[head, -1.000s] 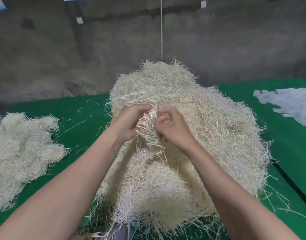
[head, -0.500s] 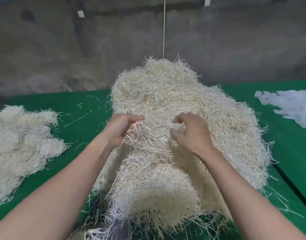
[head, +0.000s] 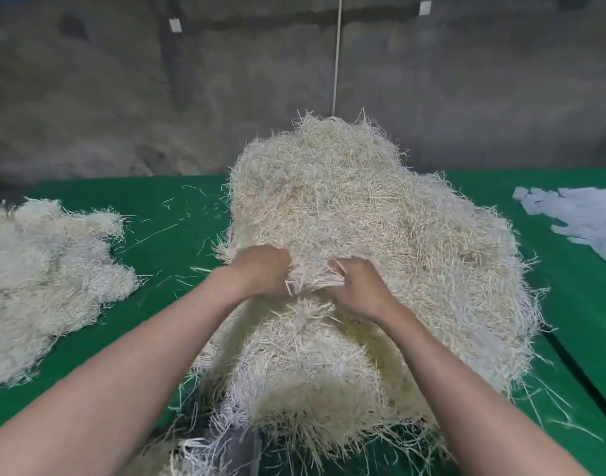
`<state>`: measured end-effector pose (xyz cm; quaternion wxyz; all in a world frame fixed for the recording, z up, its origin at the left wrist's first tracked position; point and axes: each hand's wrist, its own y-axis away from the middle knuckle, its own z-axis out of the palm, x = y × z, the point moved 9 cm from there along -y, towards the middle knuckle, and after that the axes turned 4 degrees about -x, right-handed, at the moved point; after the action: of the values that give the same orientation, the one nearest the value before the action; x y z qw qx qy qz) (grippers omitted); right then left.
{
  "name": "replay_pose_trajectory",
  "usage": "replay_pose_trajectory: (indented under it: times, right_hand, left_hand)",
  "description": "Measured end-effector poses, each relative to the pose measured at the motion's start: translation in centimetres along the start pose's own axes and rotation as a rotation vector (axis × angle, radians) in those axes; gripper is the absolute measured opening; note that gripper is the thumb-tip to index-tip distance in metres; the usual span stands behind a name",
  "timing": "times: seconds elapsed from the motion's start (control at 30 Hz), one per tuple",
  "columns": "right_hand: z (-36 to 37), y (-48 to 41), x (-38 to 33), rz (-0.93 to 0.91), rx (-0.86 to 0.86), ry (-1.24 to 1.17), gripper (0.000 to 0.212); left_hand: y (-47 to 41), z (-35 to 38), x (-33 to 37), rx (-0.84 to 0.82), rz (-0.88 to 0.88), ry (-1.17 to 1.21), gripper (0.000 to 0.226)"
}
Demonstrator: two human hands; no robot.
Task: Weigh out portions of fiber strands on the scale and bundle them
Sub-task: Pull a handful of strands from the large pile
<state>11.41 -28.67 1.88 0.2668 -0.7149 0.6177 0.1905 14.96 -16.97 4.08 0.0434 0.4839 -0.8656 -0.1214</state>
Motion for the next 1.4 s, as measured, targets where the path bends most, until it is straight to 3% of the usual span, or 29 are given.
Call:
replay_pose_trajectory:
  times: [0.07,0.13,0.23,0.33,0.37,0.43,0.5,0.63,0.7,0.73,0.77,0.83,0.87,0.93,1.0,1.1,1.2,1.3,1.4]
  right_hand:
    - [0.4,0.4,2.4,0.061,-0.100,0.260,0.025]
    - [-0.4,0.6,4.8,0.118,-0.088,0.419,0.031]
    - [-1.9,0.1,6.1,0.131,-0.012,0.490,0.024]
    - [-3.0,0.6,7.9,0.198,-0.042,0.519,0.018]
    - [-3.2,1.0,8.5,0.230,-0.061,0.497,0.020]
    - [-2.9,1.1,7.8,0.241,-0.119,0.447,0.045]
    - [-2.8,0.3,4.4,0.163,-0.105,0.413,0.061]
    - [-5.8,-0.6,-1.2,0.122,0.135,0.376,0.065]
    - [-5.1,-0.9,-2.3,0.131,0.072,0.221,0.071]
    - [-4.0,-1.0,-2.8,0.126,0.021,0.068,0.065]
    - [-2.7,-1.1,-3.3,0.117,-0.017,-0.138,0.050]
    - [0.5,-0.7,-4.2,0.149,-0.067,-0.514,0.014]
    - [2.2,-0.4,-4.4,0.153,-0.074,-0.576,0.019]
    - [5.8,0.0,-4.4,0.130,-0.119,-0.524,0.025]
    - [7.4,0.1,-3.2,0.118,-0.120,-0.390,0.022]
    - [6.0,0.4,2.8,0.290,-0.120,-0.096,0.026]
    - [4.6,2.1,9.1,0.444,-0.275,0.270,0.037]
    - [3.7,2.2,8.0,0.427,-0.180,0.316,0.040]
    - [1.2,0.7,0.8,0.173,0.103,0.382,0.033]
  left_hand:
    - [-0.4,-0.5,-1.8,0.064,-0.040,0.031,0.037]
    - [-0.6,-0.9,-2.7,0.094,-0.055,0.056,0.044]
    - [-1.1,-1.1,-2.5,0.149,-0.053,0.018,0.049]
    - [-0.3,-2.8,-6.3,0.292,-0.173,0.022,0.051]
    - [0.1,-3.0,-7.9,0.314,-0.227,0.046,0.054]
    - [0.5,-2.5,-9.5,0.283,-0.298,0.127,0.061]
    - [0.4,-1.4,-9.0,0.245,-0.311,0.262,0.064]
    - [0.3,-0.2,-7.4,0.237,-0.236,0.713,0.087]
    - [0.7,-0.6,-5.8,0.191,-0.083,1.005,0.113]
    - [0.8,-0.9,-4.8,0.158,-0.018,1.112,0.115]
    - [1.0,-1.4,-3.9,0.142,0.042,1.223,0.097]
    - [1.2,-2.0,-3.2,0.188,0.098,1.542,0.030]
    - [1.2,-2.1,-3.0,0.202,0.129,1.729,0.016]
    - [1.4,-2.6,-2.6,0.216,0.197,2.055,0.020]
    - [1.5,-2.9,-4.0,0.314,0.159,2.228,0.018]
    - [2.6,-2.4,-7.4,0.558,-0.104,2.294,0.052]
    - [3.6,-2.3,-10.2,0.704,-0.179,2.300,0.038]
    - [3.7,-1.3,-10.6,0.643,-0.250,2.143,0.044]
    - [3.5,-0.4,-8.2,0.468,-0.250,2.019,0.039]
